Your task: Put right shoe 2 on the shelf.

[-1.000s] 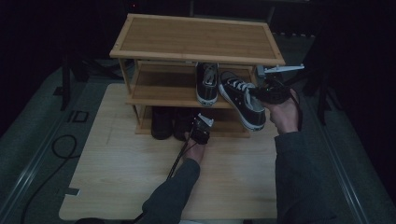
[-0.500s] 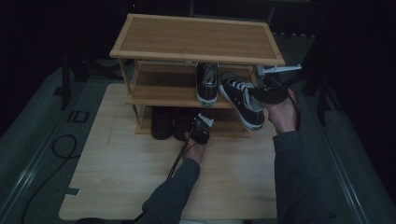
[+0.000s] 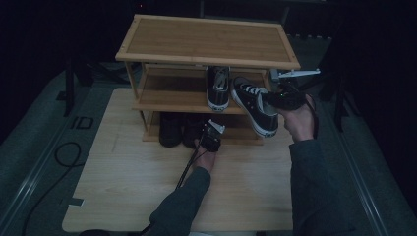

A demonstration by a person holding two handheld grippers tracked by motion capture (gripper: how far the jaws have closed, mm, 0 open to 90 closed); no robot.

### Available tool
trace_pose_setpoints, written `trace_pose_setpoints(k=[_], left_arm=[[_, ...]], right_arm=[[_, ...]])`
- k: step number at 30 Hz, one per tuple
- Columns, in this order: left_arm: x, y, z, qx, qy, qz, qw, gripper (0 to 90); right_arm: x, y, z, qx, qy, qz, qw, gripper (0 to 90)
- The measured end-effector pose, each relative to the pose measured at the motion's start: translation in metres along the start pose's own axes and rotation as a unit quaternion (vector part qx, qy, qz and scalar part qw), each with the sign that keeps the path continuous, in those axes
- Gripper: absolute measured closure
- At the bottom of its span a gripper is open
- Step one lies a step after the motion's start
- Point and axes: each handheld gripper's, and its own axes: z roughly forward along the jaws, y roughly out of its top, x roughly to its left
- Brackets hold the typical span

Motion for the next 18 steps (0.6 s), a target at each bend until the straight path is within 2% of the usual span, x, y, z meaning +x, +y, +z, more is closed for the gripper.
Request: trace_pose_setpoints(k=[5,11,15,18], left_arm=[[0.0,0.0,0.0,0.0,0.001,0.001,1.0,90.0],[0.0,0.0,0.0,0.0,0.0,0.0,1.0,90.0],[0.0,0.0,0.0,0.0,0.0,0.0,1.0,90.0],[0.0,0.0,0.0,0.0,0.0,0.0,1.0,90.0]], right_arm=[[-0.001,0.001,-0.009,-0.014,0.004,0.005,0.9999,76.4],[0.0,0.006,-0.02,-0.034,0.016,0.006,0.9993,77.1],[0.0,0.007,-0.028,-0.037,0.018,0.001,0.9991,80.9],[-0.001,0.007,-0.033,-0.036,0.017,0.001,0.9992,89.1]])
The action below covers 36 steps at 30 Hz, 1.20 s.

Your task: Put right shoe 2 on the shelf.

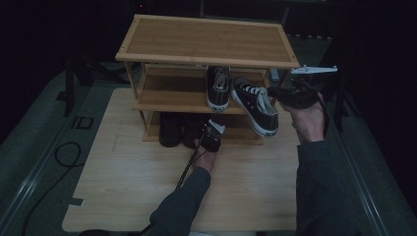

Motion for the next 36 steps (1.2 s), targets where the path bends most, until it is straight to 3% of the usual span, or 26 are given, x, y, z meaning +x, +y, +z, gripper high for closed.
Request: trace_pose_setpoints(k=[10,22,33,36], left_arm=[[0.0,0.0,0.0,0.0,0.0,0.0,1.0,90.0],[0.0,0.0,0.0,0.0,0.0,0.0,1.0,90.0],[0.0,0.0,0.0,0.0,0.001,0.001,1.0,90.0],[0.0,0.0,0.0,0.0,0.0,0.001,1.0,90.0]], right_arm=[[-0.005,-0.008,-0.018,0.01,-0.016,-0.014,0.9997,90.0],[-0.006,-0.037,-0.033,0.044,-0.019,-0.025,0.9986,90.0],[0.006,-0.069,-0.046,0.05,-0.013,-0.03,0.9982,90.0],[0.014,-0.077,-0.051,0.051,-0.008,-0.039,0.9979,90.0]])
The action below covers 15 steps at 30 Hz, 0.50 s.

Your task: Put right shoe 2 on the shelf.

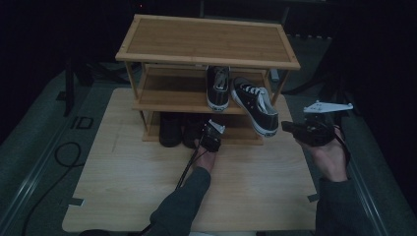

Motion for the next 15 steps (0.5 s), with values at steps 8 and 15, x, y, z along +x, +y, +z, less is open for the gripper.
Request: trace_pose_setpoints(k=[8,15], left_arm=[[0.0,0.0,0.0,0.0,0.0,0.0,1.0,90.0],[0.0,0.0,0.0,0.0,0.0,0.0,1.0,90.0]], right_arm=[[0.018,-0.011,0.001,0.008,0.01,-0.021,0.9997,90.0],[0.022,-0.014,0.006,0.014,0.015,-0.025,0.9995,90.0]])
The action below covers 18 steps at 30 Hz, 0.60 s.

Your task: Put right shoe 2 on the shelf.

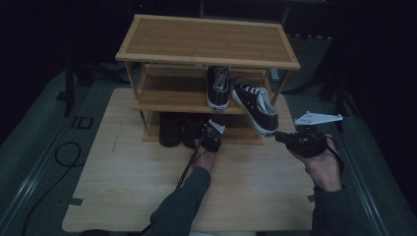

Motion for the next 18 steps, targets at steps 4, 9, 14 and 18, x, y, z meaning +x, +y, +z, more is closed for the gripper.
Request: trace_pose_setpoints(k=[4,9,14,18], left_arm=[[-0.0002,0.0,0.0001,0.0,0.0,0.0,1.0,90.0],[-0.0001,0.0,0.0001,0.0,0.0,0.001,1.0,90.0],[-0.0001,0.0,0.0,0.0,0.0,0.001,1.0,90.0],[-0.0004,0.0,0.0004,-0.002,0.001,-0.002,1.0,90.0]], right_arm=[[0.0029,0.0001,0.0032,0.004,-0.008,0.0,1.0,90.0],[0.004,0.002,0.0034,-0.005,-0.01,0.001,0.9999,90.0],[0.0066,0.0036,0.0063,-0.008,-0.006,-0.001,1.0,90.0],[0.0081,0.0051,0.0091,-0.008,-0.003,-0.002,1.0,90.0]])
